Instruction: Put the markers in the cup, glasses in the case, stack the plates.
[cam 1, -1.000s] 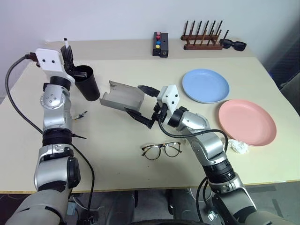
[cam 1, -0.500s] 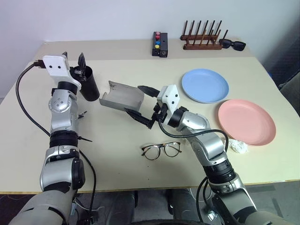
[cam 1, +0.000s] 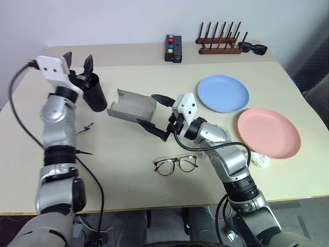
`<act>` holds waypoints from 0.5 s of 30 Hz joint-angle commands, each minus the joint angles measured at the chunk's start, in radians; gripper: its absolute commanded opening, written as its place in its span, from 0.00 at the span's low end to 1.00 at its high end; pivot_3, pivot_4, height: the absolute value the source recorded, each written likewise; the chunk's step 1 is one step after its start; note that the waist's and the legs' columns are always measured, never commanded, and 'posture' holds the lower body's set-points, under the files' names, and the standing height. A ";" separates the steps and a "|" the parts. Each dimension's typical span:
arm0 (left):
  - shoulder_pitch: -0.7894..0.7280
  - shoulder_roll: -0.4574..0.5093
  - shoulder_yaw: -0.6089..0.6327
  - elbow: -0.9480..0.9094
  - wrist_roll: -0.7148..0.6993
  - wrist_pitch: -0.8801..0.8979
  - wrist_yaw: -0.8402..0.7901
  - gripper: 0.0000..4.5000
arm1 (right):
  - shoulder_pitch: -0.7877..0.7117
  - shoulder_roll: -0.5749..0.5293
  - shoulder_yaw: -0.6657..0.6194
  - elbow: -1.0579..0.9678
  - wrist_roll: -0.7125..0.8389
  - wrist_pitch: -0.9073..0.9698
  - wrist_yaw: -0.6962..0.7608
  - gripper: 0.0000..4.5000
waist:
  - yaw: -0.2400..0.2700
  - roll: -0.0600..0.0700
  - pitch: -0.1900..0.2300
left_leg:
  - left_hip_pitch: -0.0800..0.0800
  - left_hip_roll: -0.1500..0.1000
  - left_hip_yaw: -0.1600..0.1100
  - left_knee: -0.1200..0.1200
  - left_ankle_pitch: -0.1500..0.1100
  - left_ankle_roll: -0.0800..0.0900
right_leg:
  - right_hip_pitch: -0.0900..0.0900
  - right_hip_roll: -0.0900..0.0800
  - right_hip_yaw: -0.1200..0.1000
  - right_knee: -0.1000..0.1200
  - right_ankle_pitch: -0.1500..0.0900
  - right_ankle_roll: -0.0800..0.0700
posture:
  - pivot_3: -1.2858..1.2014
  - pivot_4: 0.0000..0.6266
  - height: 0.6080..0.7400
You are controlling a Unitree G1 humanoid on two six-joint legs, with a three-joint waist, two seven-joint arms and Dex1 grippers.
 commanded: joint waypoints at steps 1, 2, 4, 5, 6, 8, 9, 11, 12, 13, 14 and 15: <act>0.062 0.144 0.028 -0.142 -0.091 0.179 -0.173 0.98 | 0.001 -0.008 -0.019 -0.051 0.011 -0.010 0.001 1.00 | -0.007 0.001 0.000 | 0.000 0.000 0.000 0.000 0.000 0.000 | 0.000 0.000 0.001 0.000 0.000 0.000 | 0.52 0.24 0.99; 0.095 0.192 0.029 -0.173 -0.103 0.236 -0.208 0.99 | 0.001 -0.015 -0.025 -0.051 0.014 -0.009 0.006 1.00 | -0.007 0.000 0.000 | 0.000 0.000 0.000 -0.001 0.000 0.000 | 0.000 0.000 0.001 0.000 0.000 0.000 | 0.52 0.24 0.99; 0.195 0.311 0.032 -0.236 -0.100 0.332 -0.292 0.99 | -0.002 -0.050 -0.042 -0.061 0.045 0.013 0.044 1.00 | -0.011 0.001 0.001 | 0.000 0.000 0.001 -0.001 0.000 0.000 | -0.001 0.000 0.001 0.000 0.000 0.000 | 0.52 0.24 0.99; 0.238 0.358 0.033 -0.262 -0.103 0.381 -0.323 0.99 | -0.002 -0.068 -0.046 -0.071 0.059 0.023 0.067 1.00 | -0.011 0.001 0.001 | 0.000 0.000 0.001 -0.002 0.000 0.000 | -0.001 0.000 0.002 0.000 0.000 0.000 | 0.52 0.24 0.99; 0.273 0.392 0.033 -0.282 -0.104 0.418 -0.345 0.99 | -0.001 -0.083 -0.046 -0.079 0.070 0.030 0.086 1.00 | -0.010 0.001 0.001 | 0.000 0.000 0.001 -0.002 0.000 0.000 | -0.001 0.000 0.002 0.000 0.000 0.000 | 0.52 0.24 0.99; 0.333 0.446 0.032 -0.311 -0.101 0.487 -0.370 0.99 | 0.000 -0.103 -0.047 -0.086 0.081 0.034 0.106 1.00 | -0.003 0.001 0.001 | 0.000 0.000 0.001 -0.002 0.000 0.000 | -0.001 0.000 0.002 0.000 0.000 0.000 | 0.52 0.24 0.99; 0.352 0.461 0.031 -0.318 -0.102 0.514 -0.380 0.99 | -0.001 -0.108 -0.048 -0.085 0.084 0.035 0.111 1.00 | -0.001 0.001 0.001 | 0.000 0.001 0.000 -0.002 0.000 0.000 | -0.001 0.000 0.001 0.000 -0.001 -0.001 | 0.52 0.24 0.99; 0.374 0.480 0.015 -0.319 -0.097 0.563 -0.397 0.99 | -0.002 -0.111 -0.046 -0.083 0.086 0.036 0.117 1.00 | 0.000 0.001 0.001 | 0.000 0.001 0.000 -0.002 0.000 0.000 | -0.001 0.000 0.001 0.000 -0.001 -0.001 | 0.52 0.24 0.99; 0.379 0.485 -0.002 -0.313 -0.087 0.583 -0.404 0.99 | -0.002 -0.111 -0.043 -0.082 0.085 0.036 0.120 1.00 | 0.001 0.001 0.001 | 0.000 0.001 0.000 -0.002 0.000 0.000 | -0.001 0.000 0.001 0.000 -0.001 -0.001 | 0.52 0.24 0.99; 0.379 0.486 -0.029 -0.299 -0.069 0.600 -0.411 0.99 | -0.002 -0.108 -0.038 -0.080 0.083 0.034 0.122 1.00 | 0.001 0.001 0.001 | 0.000 0.001 0.000 -0.002 0.000 0.000 | -0.001 0.000 0.001 0.000 -0.001 -0.002 | 0.52 0.24 0.99; 0.378 0.487 -0.062 -0.281 -0.047 0.610 -0.421 0.99 | -0.002 -0.104 -0.034 -0.080 0.083 0.034 0.123 1.00 | -0.001 0.001 0.001 | 0.000 0.001 0.001 -0.002 0.000 0.000 | -0.001 0.000 0.001 0.000 -0.001 -0.002 | 0.52 0.24 0.99; 0.375 0.490 -0.099 -0.258 -0.017 0.607 -0.435 0.99 | -0.003 -0.099 -0.030 -0.079 0.083 0.034 0.124 1.00 | -0.002 0.001 0.001 | 0.000 0.001 0.001 -0.002 0.000 0.000 | -0.001 0.000 0.001 0.000 -0.001 -0.001 | 0.52 0.24 0.99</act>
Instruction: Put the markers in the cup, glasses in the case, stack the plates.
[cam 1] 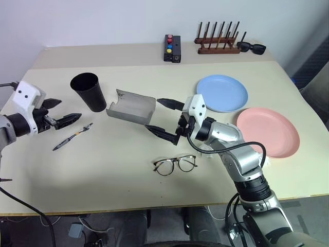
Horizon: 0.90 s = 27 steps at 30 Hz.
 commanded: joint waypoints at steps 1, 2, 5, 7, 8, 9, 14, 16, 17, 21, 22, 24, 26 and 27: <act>-0.010 0.028 -0.100 0.056 0.086 0.012 -0.043 0.99 | -0.014 0.016 0.011 -0.037 0.014 -0.004 0.007 1.00 | -0.003 0.000 0.000 | 0.000 0.000 0.000 0.000 0.000 0.000 | 0.000 0.000 0.000 0.000 0.000 0.000 | 0.52 0.24 0.99; -0.025 0.030 -0.131 0.090 0.114 0.005 -0.054 0.99 | -0.014 0.019 0.015 -0.038 0.015 -0.002 0.010 1.00 | -0.003 0.000 0.000 | 0.000 0.000 0.000 -0.001 0.000 0.000 | -0.001 0.000 0.000 0.000 0.000 0.000 | 0.52 0.24 0.99; -0.093 0.025 -0.213 0.204 0.184 -0.017 -0.087 0.99 | -0.011 0.021 0.021 -0.042 0.014 0.003 0.013 1.00 | -0.005 0.000 0.000 | -0.001 0.000 0.000 -0.002 0.000 0.000 | -0.003 0.001 0.000 0.001 0.000 0.000 | 0.52 0.24 0.99; -0.133 0.025 -0.268 0.271 0.236 -0.052 -0.115 0.99 | -0.006 0.020 0.021 -0.046 0.013 0.004 0.013 1.00 | -0.004 -0.001 0.000 | -0.002 0.000 0.001 -0.002 0.000 0.000 | -0.005 0.001 0.000 0.003 0.000 0.000 | 0.52 0.24 0.99; -0.148 0.024 -0.287 0.295 0.256 -0.070 -0.130 0.99 | -0.003 0.018 0.020 -0.048 0.012 0.005 0.012 1.00 | -0.004 -0.001 0.000 | -0.002 0.000 0.001 -0.001 0.000 0.000 | -0.005 0.001 0.000 0.004 0.000 0.000 | 0.52 0.24 0.99; -0.163 0.022 -0.300 0.317 0.270 -0.083 -0.145 0.99 | -0.002 0.018 0.019 -0.049 0.011 0.006 0.011 1.00 | -0.003 -0.001 0.000 | -0.002 0.000 0.001 -0.001 0.000 0.000 | -0.005 0.001 0.000 0.005 0.000 0.000 | 0.52 0.24 0.99; -0.245 0.007 -0.358 0.434 0.332 -0.127 -0.217 0.87 | 0.006 0.017 0.018 -0.059 0.009 0.008 0.003 1.00 | -0.003 -0.001 0.000 | -0.002 0.000 0.001 -0.001 0.000 0.000 | -0.006 0.001 0.000 0.006 0.000 0.000 | 0.52 0.24 0.99; -0.262 0.002 -0.374 0.473 0.356 -0.146 -0.234 0.70 | 0.007 0.018 0.019 -0.061 0.010 0.010 0.000 1.00 | -0.004 -0.001 0.000 | -0.001 0.000 0.001 -0.001 0.000 0.000 | -0.006 0.001 0.001 0.007 0.000 0.000 | 0.52 0.24 0.99; -0.269 -0.001 -0.382 0.493 0.368 -0.156 -0.239 0.59 | 0.007 0.019 0.019 -0.062 0.010 0.010 -0.002 1.00 | -0.004 -0.001 0.000 | -0.001 0.000 0.001 -0.001 0.000 0.000 | -0.006 0.001 0.001 0.007 0.000 0.000 | 0.52 0.24 0.99; -0.292 -0.010 -0.388 0.544 0.392 -0.172 -0.258 0.14 | 0.010 0.022 0.017 -0.064 0.017 0.016 -0.004 1.00 | -0.006 -0.001 0.000 | 0.000 0.000 0.001 -0.001 0.001 0.000 | -0.007 0.001 0.001 0.010 0.000 0.000 | 0.52 0.24 0.99; -0.294 -0.010 -0.388 0.549 0.396 -0.175 -0.259 0.04 | 0.010 0.022 0.017 -0.065 0.017 0.017 -0.004 1.00 | -0.006 -0.001 0.000 | 0.000 0.000 0.001 -0.001 0.001 0.000 | -0.007 0.001 0.001 0.010 -0.001 -0.001 | 0.52 0.24 0.99; -0.282 -0.008 -0.378 0.538 0.396 -0.195 -0.265 0.02 | 0.009 0.024 0.017 -0.063 0.017 0.018 -0.002 1.00 | -0.006 -0.001 0.000 | 0.000 0.000 0.001 -0.001 0.001 0.000 | -0.007 0.001 0.001 0.010 -0.001 -0.001 | 0.52 0.24 0.99; -0.254 -0.001 -0.356 0.502 0.385 -0.237 -0.267 0.02 | 0.009 0.024 0.017 -0.061 0.018 0.019 0.000 1.00 | -0.006 -0.001 0.000 | 0.000 0.000 0.001 -0.001 0.001 0.000 | -0.007 0.001 0.001 0.010 -0.001 -0.001 | 0.52 0.24 0.99; -0.237 0.002 -0.328 0.468 0.361 -0.249 -0.273 0.02 | 0.009 0.023 0.017 -0.061 0.019 0.020 0.002 1.00 | -0.006 -0.001 0.000 | 0.000 0.000 0.001 -0.001 0.001 0.000 | -0.007 0.001 0.001 0.010 -0.001 -0.001 | 0.52 0.24 0.99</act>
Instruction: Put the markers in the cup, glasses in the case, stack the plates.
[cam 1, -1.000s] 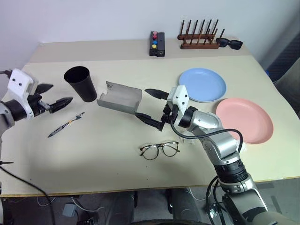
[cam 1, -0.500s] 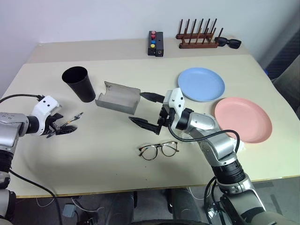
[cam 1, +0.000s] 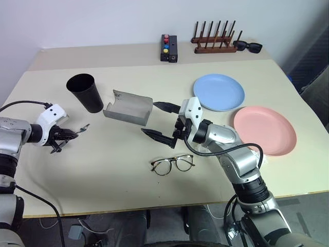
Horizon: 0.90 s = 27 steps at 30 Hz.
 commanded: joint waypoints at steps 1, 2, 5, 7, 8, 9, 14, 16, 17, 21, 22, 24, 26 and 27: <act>0.065 0.015 0.081 -0.100 -0.055 -0.033 -0.022 0.02 | 0.000 0.005 -0.003 -0.044 0.019 -0.006 0.005 1.00 | -0.001 0.000 0.000 | 0.000 0.000 0.000 0.000 0.000 0.000 | 0.000 0.000 0.000 0.000 0.000 0.000 | 0.52 0.24 0.99; 0.080 0.013 0.113 -0.137 -0.086 -0.026 -0.031 0.02 | 0.000 0.004 -0.002 -0.045 0.020 -0.004 0.007 1.00 | 0.001 0.000 0.000 | 0.000 0.000 0.001 0.000 0.000 0.000 | 0.000 0.000 0.001 0.000 0.000 0.000 | 0.52 0.24 0.99; 0.141 0.007 0.215 -0.273 -0.189 0.012 -0.051 0.02 | 0.000 0.000 -0.002 -0.045 0.021 -0.003 0.013 1.00 | 0.003 0.000 0.000 | -0.002 0.000 0.001 0.000 0.000 0.000 | -0.002 0.000 0.001 -0.001 0.000 0.000 | 0.52 0.24 0.99; 0.195 -0.014 0.342 -0.453 -0.324 0.051 -0.052 0.02 | -0.006 0.002 -0.003 -0.043 0.022 -0.008 0.015 1.00 | 0.004 -0.001 0.000 | -0.003 0.000 0.000 0.000 0.000 0.000 | -0.002 0.000 0.001 -0.001 0.000 0.000 | 0.52 0.24 0.99; 0.210 -0.024 0.383 -0.513 -0.366 0.067 -0.045 0.02 | -0.008 0.003 -0.005 -0.042 0.022 -0.009 0.016 1.00 | 0.004 -0.001 0.000 | -0.003 0.000 0.000 0.001 0.000 0.000 | -0.002 -0.001 0.001 -0.001 0.000 0.000 | 0.52 0.24 0.99; 0.194 -0.049 0.424 -0.558 -0.412 0.092 -0.009 0.02 | -0.012 0.008 -0.005 -0.039 0.022 -0.012 0.014 1.00 | 0.005 -0.001 0.000 | -0.003 0.000 0.000 0.001 0.000 0.000 | -0.002 -0.001 0.001 -0.001 0.000 0.000 | 0.52 0.24 0.99; 0.021 -0.209 0.514 -0.599 -0.459 0.055 0.261 0.02 | -0.042 0.047 -0.014 -0.010 0.009 -0.050 -0.013 1.00 | 0.007 -0.002 -0.001 | -0.002 0.000 -0.001 0.004 0.000 -0.001 | -0.001 0.000 0.001 0.000 0.000 0.000 | 0.52 0.24 0.99; -0.070 -0.267 0.501 -0.537 -0.373 -0.051 0.405 0.02 | -0.063 0.069 -0.025 0.009 -0.005 -0.078 -0.037 1.00 | 0.007 -0.002 -0.001 | -0.001 0.000 0.000 0.004 0.001 -0.001 | 0.001 0.000 0.001 0.000 0.000 0.000 | 0.52 0.24 0.99; -0.109 -0.291 0.493 -0.505 -0.334 -0.091 0.469 0.02 | -0.072 0.078 -0.029 0.018 -0.012 -0.093 -0.050 1.00 | 0.004 -0.002 -0.001 | -0.001 0.000 0.000 0.004 0.001 -0.002 | 0.001 0.000 0.001 0.000 0.000 0.000 | 0.52 0.24 0.99; -0.202 -0.377 0.460 -0.336 -0.199 -0.292 0.663 0.02 | -0.105 0.116 -0.040 0.056 -0.039 -0.139 -0.106 1.00 | 0.001 -0.002 -0.001 | -0.001 0.000 0.000 0.004 0.002 -0.003 | 0.000 0.000 0.001 0.000 0.001 -0.001 | 0.52 0.24 0.99; -0.214 -0.389 0.453 -0.299 -0.180 -0.330 0.684 0.02 | -0.111 0.124 -0.041 0.064 -0.043 -0.149 -0.117 1.00 | 0.002 -0.002 -0.001 | -0.001 0.000 0.000 0.003 0.002 -0.003 | 0.000 0.000 0.001 0.000 0.001 -0.001 | 0.52 0.24 0.99; -0.240 -0.419 0.438 -0.201 -0.137 -0.419 0.734 0.02 | -0.123 0.145 -0.042 0.074 -0.048 -0.160 -0.141 1.00 | 0.003 -0.002 -0.001 | -0.001 0.000 0.000 0.003 0.002 -0.003 | 0.000 0.000 0.001 0.000 0.001 -0.001 | 0.52 0.24 0.99; -0.259 -0.440 0.427 -0.113 -0.111 -0.485 0.770 0.02 | -0.126 0.163 -0.041 0.071 -0.041 -0.155 -0.154 1.00 | 0.005 -0.003 -0.001 | -0.002 -0.001 0.000 0.003 0.002 -0.003 | 0.000 0.000 0.001 0.000 0.001 -0.001 | 0.52 0.24 0.99; -0.265 -0.445 0.426 -0.081 -0.108 -0.505 0.782 0.02 | -0.124 0.169 -0.039 0.068 -0.038 -0.152 -0.158 1.00 | 0.005 -0.003 -0.001 | -0.002 -0.001 0.000 0.004 0.002 -0.003 | 0.000 0.000 0.001 0.000 0.001 -0.001 | 0.52 0.24 0.99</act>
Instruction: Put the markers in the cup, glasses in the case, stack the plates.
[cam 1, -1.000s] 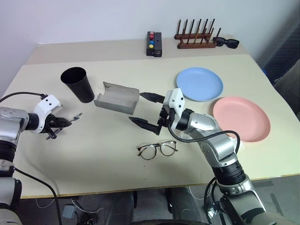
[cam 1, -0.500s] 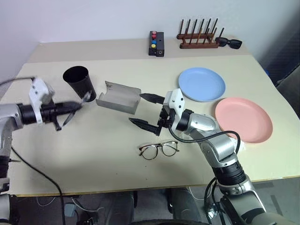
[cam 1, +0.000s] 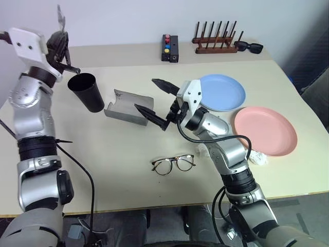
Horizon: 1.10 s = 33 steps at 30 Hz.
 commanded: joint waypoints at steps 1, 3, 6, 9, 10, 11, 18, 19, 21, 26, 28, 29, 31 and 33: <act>-0.045 -0.009 -0.002 0.102 0.032 -0.116 0.054 0.02 | -0.020 0.030 -0.005 -0.033 0.011 -0.014 -0.020 1.00 | -0.002 0.000 0.000 | 0.000 0.000 0.000 0.000 0.000 0.000 | 0.000 0.000 0.000 0.000 0.000 0.000 | 0.52 0.24 0.99; -0.048 -0.024 -0.002 0.150 0.028 -0.142 0.059 0.02 | -0.008 0.034 0.004 -0.047 0.010 -0.007 -0.019 1.00 | -0.002 0.000 0.000 | 0.000 0.000 0.000 0.000 0.000 0.000 | 0.000 0.000 0.000 0.000 0.000 0.000 | 0.52 0.24 0.99; -0.046 -0.037 -0.005 0.199 0.027 -0.177 0.067 0.02 | 0.001 0.034 0.010 -0.055 0.012 -0.001 -0.018 1.00 | -0.002 0.000 0.000 | 0.000 0.000 0.000 0.000 0.000 0.000 | 0.000 0.000 0.000 0.000 0.000 0.000 | 0.52 0.24 0.99; -0.039 -0.050 -0.004 0.240 0.024 -0.206 0.079 0.02 | 0.005 0.031 0.010 -0.057 0.014 0.002 -0.017 1.00 | -0.002 0.000 0.000 | 0.000 0.000 0.000 0.000 0.000 0.000 | 0.000 0.000 0.000 0.000 0.000 0.000 | 0.52 0.24 0.99; -0.037 -0.051 -0.004 0.253 0.026 -0.212 0.086 0.02 | 0.005 0.030 0.011 -0.057 0.014 0.004 -0.016 1.00 | -0.002 0.000 0.000 | 0.000 0.000 0.000 0.000 0.000 0.000 | 0.000 0.000 0.000 0.000 0.000 0.000 | 0.52 0.24 0.99; -0.035 -0.052 -0.004 0.265 0.028 -0.217 0.091 0.02 | 0.005 0.029 0.011 -0.058 0.015 0.005 -0.014 1.00 | -0.002 0.000 0.000 | 0.000 0.000 0.000 0.000 0.000 0.000 | 0.000 0.000 0.000 0.000 0.000 0.000 | 0.52 0.24 0.99; -0.012 -0.058 0.000 0.280 0.013 -0.221 0.092 0.02 | 0.008 0.029 0.015 -0.061 0.019 0.012 -0.006 1.00 | -0.002 0.000 0.000 | 0.000 0.000 0.000 0.000 0.000 0.000 | 0.000 0.000 0.000 0.000 0.000 0.000 | 0.52 0.24 0.99; -0.009 -0.059 0.001 0.278 0.011 -0.218 0.091 0.02 | 0.008 0.029 0.015 -0.061 0.019 0.012 -0.005 1.00 | -0.002 0.000 0.000 | 0.000 0.000 0.000 0.000 0.000 0.000 | 0.000 0.000 0.000 0.000 0.000 0.000 | 0.52 0.24 0.99; -0.003 -0.062 0.001 0.269 0.007 -0.213 0.089 0.02 | 0.009 0.028 0.017 -0.064 0.021 0.015 -0.002 1.00 | -0.002 0.000 0.000 | 0.000 0.000 0.000 0.000 0.000 0.000 | 0.000 0.000 0.000 0.000 0.000 0.000 | 0.52 0.24 0.99; 0.006 -0.068 0.004 0.254 0.009 -0.205 0.106 0.36 | 0.011 0.029 0.020 -0.066 0.024 0.018 0.002 1.00 | -0.002 0.000 0.000 | 0.000 0.000 0.000 0.000 0.000 0.000 | 0.000 0.000 0.000 0.000 0.000 0.000 | 0.52 0.24 0.99; 0.007 -0.072 0.005 0.248 0.003 -0.199 0.104 0.58 | 0.011 0.030 0.020 -0.067 0.026 0.019 0.003 1.00 | -0.002 0.000 0.000 | 0.000 0.000 0.000 0.000 0.000 0.000 | 0.000 0.000 0.000 0.000 0.000 0.000 | 0.52 0.24 0.99; 0.009 -0.073 0.006 0.243 0.001 -0.196 0.102 0.70 | 0.012 0.030 0.020 -0.068 0.027 0.020 0.003 1.00 | -0.002 0.000 0.000 | 0.000 0.000 0.000 0.000 0.000 0.000 | 0.000 0.000 0.000 0.000 0.000 0.000 | 0.52 0.24 0.99; 0.013 -0.074 0.006 0.231 -0.002 -0.191 0.101 0.81 | 0.013 0.030 0.021 -0.070 0.028 0.021 0.002 1.00 | -0.002 0.000 0.000 | 0.000 0.000 0.000 0.000 0.000 0.000 | 0.000 0.000 0.000 0.000 0.000 0.000 | 0.52 0.24 0.99; 0.017 -0.076 0.008 0.219 -0.004 -0.184 0.102 0.81 | 0.014 0.030 0.021 -0.071 0.028 0.022 0.002 1.00 | -0.003 0.000 0.000 | 0.000 0.000 0.000 0.000 0.000 0.000 | 0.000 0.000 0.000 0.000 0.000 0.000 | 0.52 0.24 0.99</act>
